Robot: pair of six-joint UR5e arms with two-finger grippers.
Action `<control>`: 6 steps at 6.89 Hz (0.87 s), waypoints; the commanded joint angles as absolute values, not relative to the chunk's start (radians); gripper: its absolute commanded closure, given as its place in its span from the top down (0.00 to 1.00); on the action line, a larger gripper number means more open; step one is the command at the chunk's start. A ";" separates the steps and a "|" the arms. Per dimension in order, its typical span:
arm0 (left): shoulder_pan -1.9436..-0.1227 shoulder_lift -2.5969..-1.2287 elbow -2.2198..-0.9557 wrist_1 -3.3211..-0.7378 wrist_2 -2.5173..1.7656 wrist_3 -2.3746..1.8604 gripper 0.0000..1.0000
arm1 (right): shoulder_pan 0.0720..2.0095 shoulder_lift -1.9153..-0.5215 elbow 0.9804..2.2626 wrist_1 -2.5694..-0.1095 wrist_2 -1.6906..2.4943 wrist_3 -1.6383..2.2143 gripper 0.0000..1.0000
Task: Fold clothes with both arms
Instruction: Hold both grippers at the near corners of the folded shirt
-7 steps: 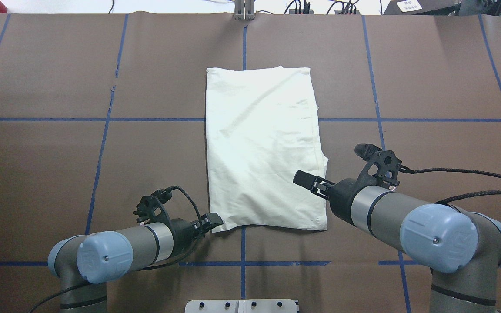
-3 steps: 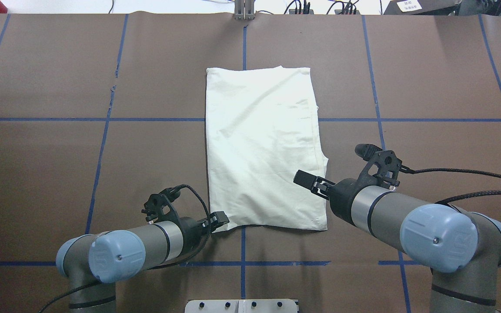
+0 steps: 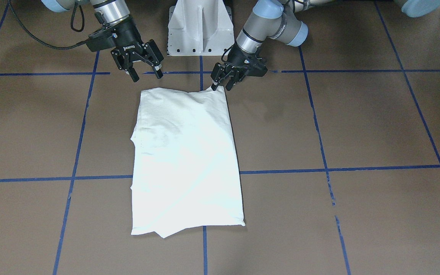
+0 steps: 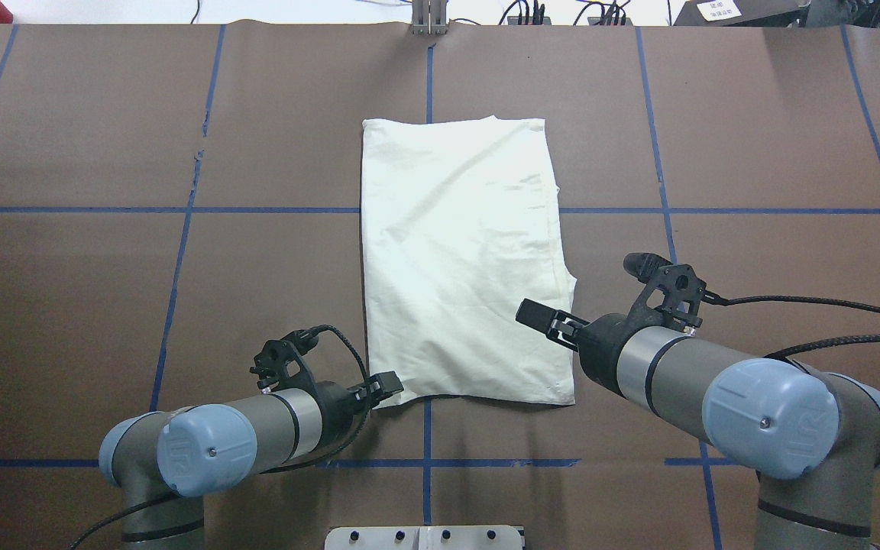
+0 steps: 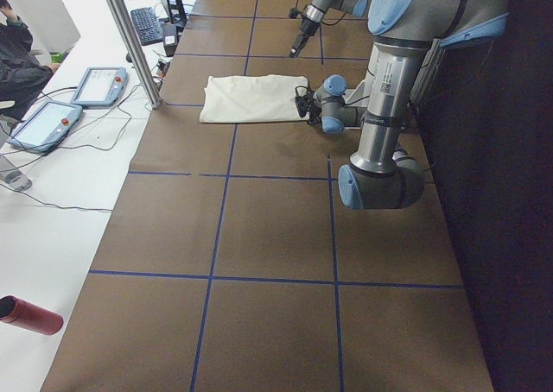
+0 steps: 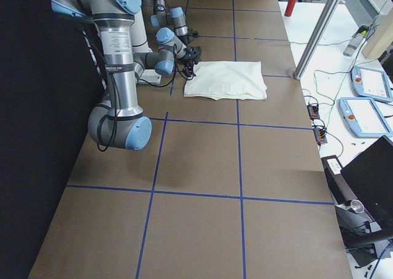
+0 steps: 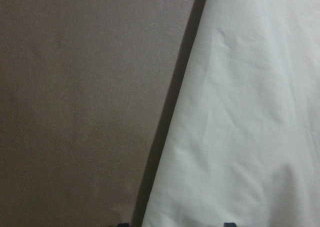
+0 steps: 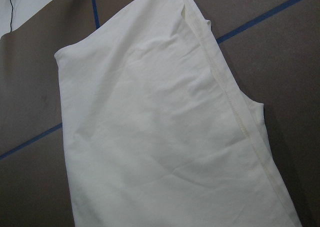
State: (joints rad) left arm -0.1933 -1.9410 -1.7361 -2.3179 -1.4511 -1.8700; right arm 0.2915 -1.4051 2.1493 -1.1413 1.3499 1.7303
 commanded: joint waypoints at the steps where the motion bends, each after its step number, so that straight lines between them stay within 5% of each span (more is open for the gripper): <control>1: -0.193 -1.942 -1.735 -2.318 -1.451 -1.868 0.73 | 0.291 -1.405 2.149 -1.141 1.350 1.730 1.00; 6: -0.189 -1.954 -1.733 -2.316 -1.448 -1.868 0.67 | 0.291 -1.410 2.148 -1.141 1.348 1.732 1.00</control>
State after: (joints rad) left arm -0.1900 -1.9509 -1.7339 -2.3168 -1.4492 -1.8684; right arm 0.2909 -1.4091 2.1476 -1.1413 1.3484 1.7318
